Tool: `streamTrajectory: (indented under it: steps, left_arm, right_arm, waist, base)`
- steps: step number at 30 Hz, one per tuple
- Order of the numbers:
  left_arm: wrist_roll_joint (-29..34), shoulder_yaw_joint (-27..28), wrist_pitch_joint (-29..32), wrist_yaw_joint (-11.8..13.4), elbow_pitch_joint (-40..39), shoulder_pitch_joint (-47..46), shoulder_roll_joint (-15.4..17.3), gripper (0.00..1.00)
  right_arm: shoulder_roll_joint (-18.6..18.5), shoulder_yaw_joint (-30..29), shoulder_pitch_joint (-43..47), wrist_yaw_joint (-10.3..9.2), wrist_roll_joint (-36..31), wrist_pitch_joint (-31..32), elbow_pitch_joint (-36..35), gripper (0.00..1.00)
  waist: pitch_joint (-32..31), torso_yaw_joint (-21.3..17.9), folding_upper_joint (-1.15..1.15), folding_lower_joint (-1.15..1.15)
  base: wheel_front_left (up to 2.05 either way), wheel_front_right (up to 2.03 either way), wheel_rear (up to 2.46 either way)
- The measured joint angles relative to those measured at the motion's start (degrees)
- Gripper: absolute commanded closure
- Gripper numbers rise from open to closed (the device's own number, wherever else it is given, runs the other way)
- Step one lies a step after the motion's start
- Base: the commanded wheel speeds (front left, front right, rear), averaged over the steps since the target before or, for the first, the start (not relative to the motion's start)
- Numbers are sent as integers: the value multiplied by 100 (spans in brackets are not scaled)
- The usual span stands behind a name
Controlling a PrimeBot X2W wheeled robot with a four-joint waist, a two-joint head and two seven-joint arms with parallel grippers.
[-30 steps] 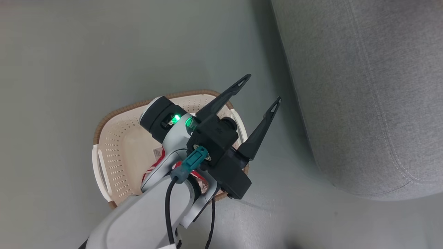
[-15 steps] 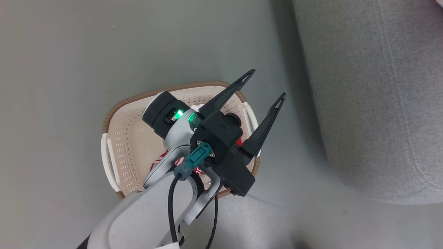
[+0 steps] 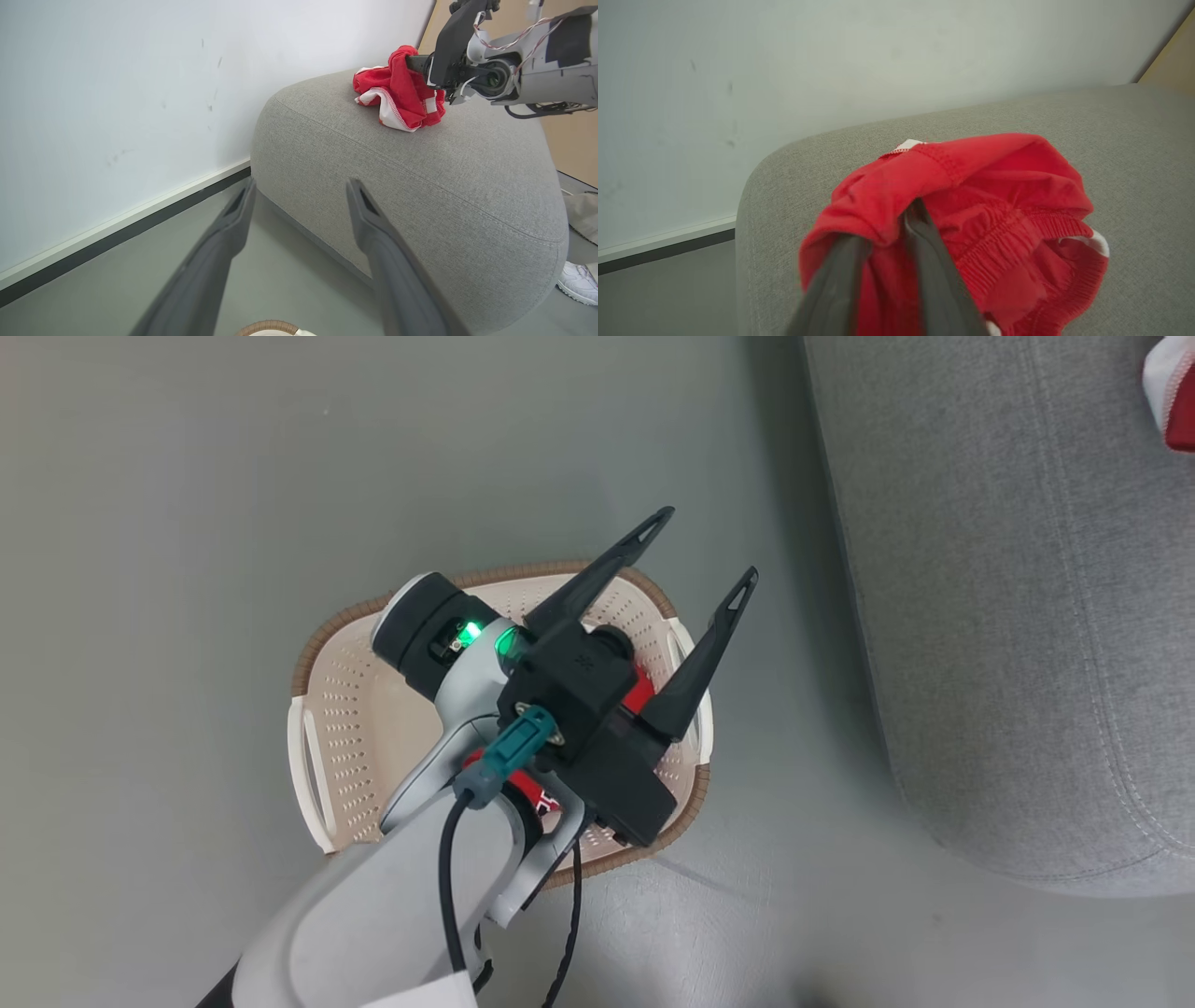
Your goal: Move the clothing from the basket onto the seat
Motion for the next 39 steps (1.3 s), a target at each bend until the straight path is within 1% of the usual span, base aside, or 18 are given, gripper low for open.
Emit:
streamTrajectory:
  steps: [4, 7, 10, 15, 17, 21, 26, 32, 39]
  left_arm:
    - [-36, 54, -89, 2, 77, 13, 2, 0]
    - [-78, 66, -188, 1, 181, 44, -3, 0]
    - [-121, 59, -263, -8, 292, 133, -43, 0]
    - [-190, 73, -404, -16, 461, 168, -98, 0]
    - [-240, 101, -494, -57, 567, 249, -133, 0]
    - [-413, 185, -662, -56, 737, 380, -172, 0]
    - [-505, 336, -878, -47, 945, 574, -174, 0]
    - [-628, 555, -1118, 49, 1221, 925, -160, 0]
    - [-786, 783, -1345, 137, 1571, 1467, -49, 0]
  right_arm:
    - [138, 70, 144, 108, -3, -55, 22, 0]
    - [166, 127, 322, 198, -22, -99, 27, 0]
    - [163, 185, 491, 243, -91, -144, 23, 0]
    - [160, 277, 756, 265, -232, -151, -26, 0]
    - [164, 307, 848, 299, -261, -152, -75, 0]
    - [216, 357, 997, 337, -299, -154, -281, 0]
    - [407, 404, 1363, 401, -319, -177, -623, 0]
    - [646, 412, 2020, 433, -313, -177, -1033, 0]
    - [887, 411, 2835, 448, -310, -178, -1577, 0]
  waist:
    - [-94, -52, 0, 0]
    - [-190, -99, 0, 0]
    - [-315, -140, 0, 0]
    - [-532, -174, 0, 0]
    - [-660, -181, 0, 0]
    - [-948, -174, 0, -1]
    - [-1336, -118, -1, -1]
    - [-1814, 27, -1, -1]
    - [-2379, 273, -1, -1]
  base:
    - [0, 0, 0]
    - [0, 0, 0]
    - [0, 0, 0]
    - [0, 0, 0]
    - [0, 0, 0]
    - [0, 0, 0]
    - [0, 0, 0]
    - [0, 0, 0]
    - [0, 0, 0]
